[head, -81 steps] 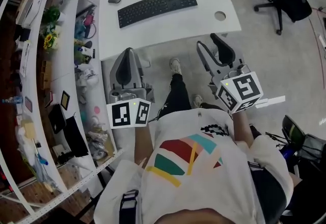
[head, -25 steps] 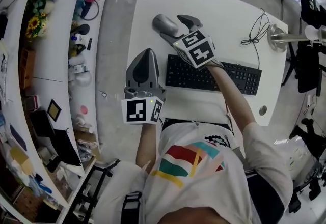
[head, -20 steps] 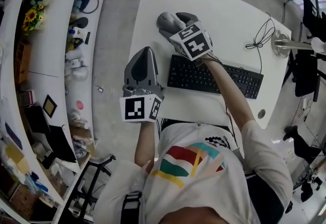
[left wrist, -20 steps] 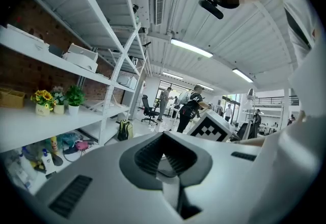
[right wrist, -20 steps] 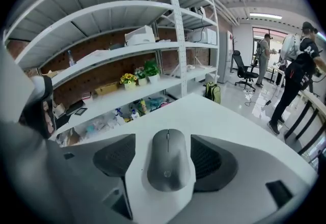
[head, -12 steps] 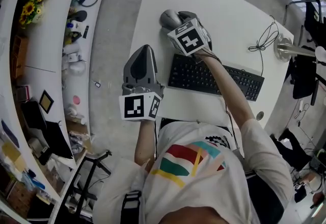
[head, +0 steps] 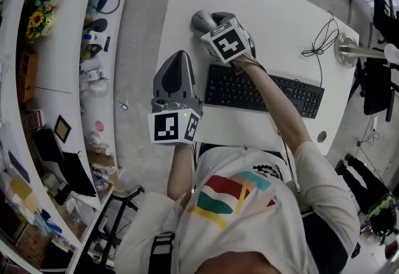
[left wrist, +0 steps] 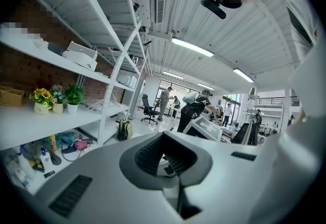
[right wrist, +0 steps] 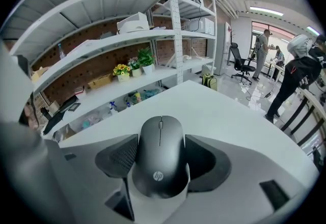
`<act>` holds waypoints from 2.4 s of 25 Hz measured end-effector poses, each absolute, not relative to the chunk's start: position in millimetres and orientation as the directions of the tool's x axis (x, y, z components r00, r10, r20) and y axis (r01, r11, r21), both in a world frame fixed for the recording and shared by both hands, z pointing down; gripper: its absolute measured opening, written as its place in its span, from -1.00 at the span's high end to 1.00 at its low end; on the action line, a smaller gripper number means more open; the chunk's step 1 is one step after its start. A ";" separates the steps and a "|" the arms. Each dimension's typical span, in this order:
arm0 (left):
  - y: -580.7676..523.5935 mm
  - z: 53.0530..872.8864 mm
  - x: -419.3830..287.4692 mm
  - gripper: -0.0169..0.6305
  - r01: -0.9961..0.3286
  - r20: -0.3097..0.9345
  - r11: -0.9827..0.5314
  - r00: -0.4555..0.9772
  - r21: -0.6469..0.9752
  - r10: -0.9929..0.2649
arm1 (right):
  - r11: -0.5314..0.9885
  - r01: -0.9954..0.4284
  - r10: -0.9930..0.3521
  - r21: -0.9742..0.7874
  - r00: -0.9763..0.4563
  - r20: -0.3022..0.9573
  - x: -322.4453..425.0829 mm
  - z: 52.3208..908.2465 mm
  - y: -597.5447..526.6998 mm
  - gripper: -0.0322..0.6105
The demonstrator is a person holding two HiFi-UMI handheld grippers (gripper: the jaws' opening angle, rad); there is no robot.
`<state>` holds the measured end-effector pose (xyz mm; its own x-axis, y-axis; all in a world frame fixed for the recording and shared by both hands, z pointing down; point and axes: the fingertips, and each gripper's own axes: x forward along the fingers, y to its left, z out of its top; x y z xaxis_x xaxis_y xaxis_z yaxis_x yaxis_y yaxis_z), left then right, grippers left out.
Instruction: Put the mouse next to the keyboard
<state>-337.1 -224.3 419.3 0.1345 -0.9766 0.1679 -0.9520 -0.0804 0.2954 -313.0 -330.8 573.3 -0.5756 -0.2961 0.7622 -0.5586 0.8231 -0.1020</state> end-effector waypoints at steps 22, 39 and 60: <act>-223.2 352.5 -166.5 0.82 -0.882 0.042 -0.361 0.391 0.303 -0.920 | 0.548 -0.833 -0.654 -0.083 -0.488 0.578 -51.8 405.7 -283.1 -0.04; -215.1 370.9 6.6 0.82 -0.821 0.101 -0.507 0.546 0.263 -0.831 | 0.214 -0.977 -0.708 0.007 -0.150 0.690 223.1 455.5 -191.5 -0.04; -209.1 404.8 52.6 0.82 -0.816 0.204 -0.524 0.571 0.244 -0.795 | 0.051 -0.992 -0.596 -0.114 -0.121 0.794 289.7 586.0 -146.2 -0.04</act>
<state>52.6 -209.1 404.8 0.5709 -0.7952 0.2040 -0.8164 -0.5236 0.2438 289.7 -146.2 586.0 -0.1213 -0.5959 0.7938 -0.9922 0.0507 -0.1136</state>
